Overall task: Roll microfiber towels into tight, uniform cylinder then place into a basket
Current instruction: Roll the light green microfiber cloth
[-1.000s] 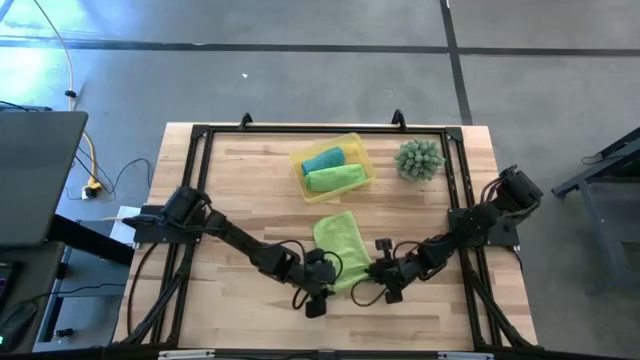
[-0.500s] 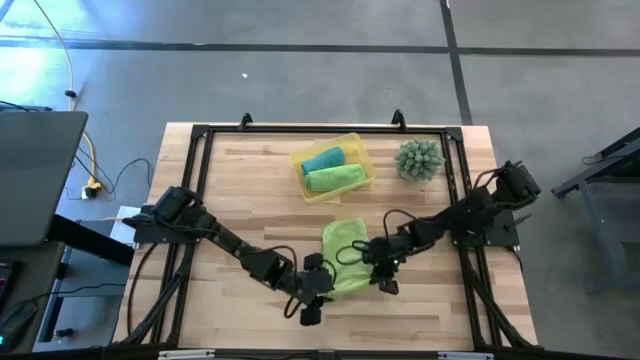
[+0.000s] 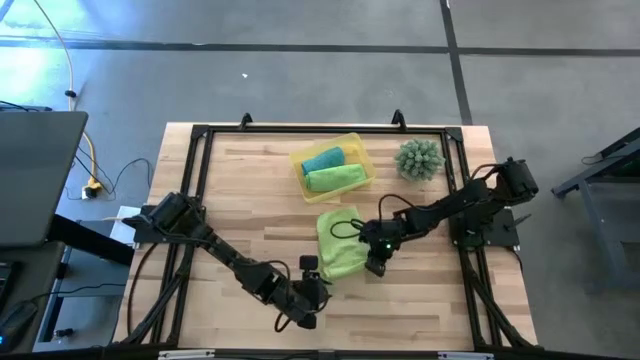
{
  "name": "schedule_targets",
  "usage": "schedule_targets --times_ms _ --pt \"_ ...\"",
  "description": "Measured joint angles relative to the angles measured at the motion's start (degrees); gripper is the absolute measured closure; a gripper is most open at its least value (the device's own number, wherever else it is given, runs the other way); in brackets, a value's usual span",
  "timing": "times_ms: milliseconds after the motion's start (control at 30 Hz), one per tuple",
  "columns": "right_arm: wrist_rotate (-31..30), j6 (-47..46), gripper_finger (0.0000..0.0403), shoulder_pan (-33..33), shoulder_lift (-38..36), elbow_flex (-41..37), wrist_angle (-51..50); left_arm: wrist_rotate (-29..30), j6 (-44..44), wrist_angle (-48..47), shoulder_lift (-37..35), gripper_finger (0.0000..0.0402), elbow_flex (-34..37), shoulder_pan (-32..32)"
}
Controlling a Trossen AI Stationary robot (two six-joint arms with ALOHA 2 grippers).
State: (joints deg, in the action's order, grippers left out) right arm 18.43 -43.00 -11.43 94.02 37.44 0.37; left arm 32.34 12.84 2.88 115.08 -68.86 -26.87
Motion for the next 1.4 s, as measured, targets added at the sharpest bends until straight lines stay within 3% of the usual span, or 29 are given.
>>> schedule_targets --times_ms 133,333,500,967,1067,1167,1300,1400 --pt "-2.61 -0.09 0.0402 1.09 -0.27 0.21 -2.43 -2.45 0.48 -0.07 0.05 0.0271 0.0 0.74" --pt "-3.23 -0.07 0.0402 1.23 -0.27 0.21 -2.09 -1.66 1.85 -1.54 0.05 0.0271 0.0 3.2" --pt "-3.27 -0.07 0.0402 1.23 -0.23 0.21 -2.13 -3.28 -2.89 -3.74 0.05 0.0269 0.0 4.73" --pt "-3.45 1.28 0.0402 1.23 -0.14 0.13 -1.05 -8.18 -1.1 -5.61 4.26 0.0227 -0.01 9.66" --pt "-3.47 1.66 0.0402 1.23 -0.13 0.13 -1.06 -6.31 1.92 -5.78 4.46 0.0249 -0.04 9.51" --pt "-3.25 2.32 0.0402 1.23 -0.12 0.12 -1.02 -7.23 3.13 -5.88 4.4 0.0299 -0.02 9.58" --pt "-2.34 3.32 0.0396 1.24 -0.09 0.1 -0.96 -15.21 6.7 -4.86 4.07 0.0382 -0.02 9.86" --pt "-2.14 5.45 0.0375 0.86 -0.21 0.1 -0.96 -20.61 12.65 -2.69 4.05 0.0388 -0.03 10.15"
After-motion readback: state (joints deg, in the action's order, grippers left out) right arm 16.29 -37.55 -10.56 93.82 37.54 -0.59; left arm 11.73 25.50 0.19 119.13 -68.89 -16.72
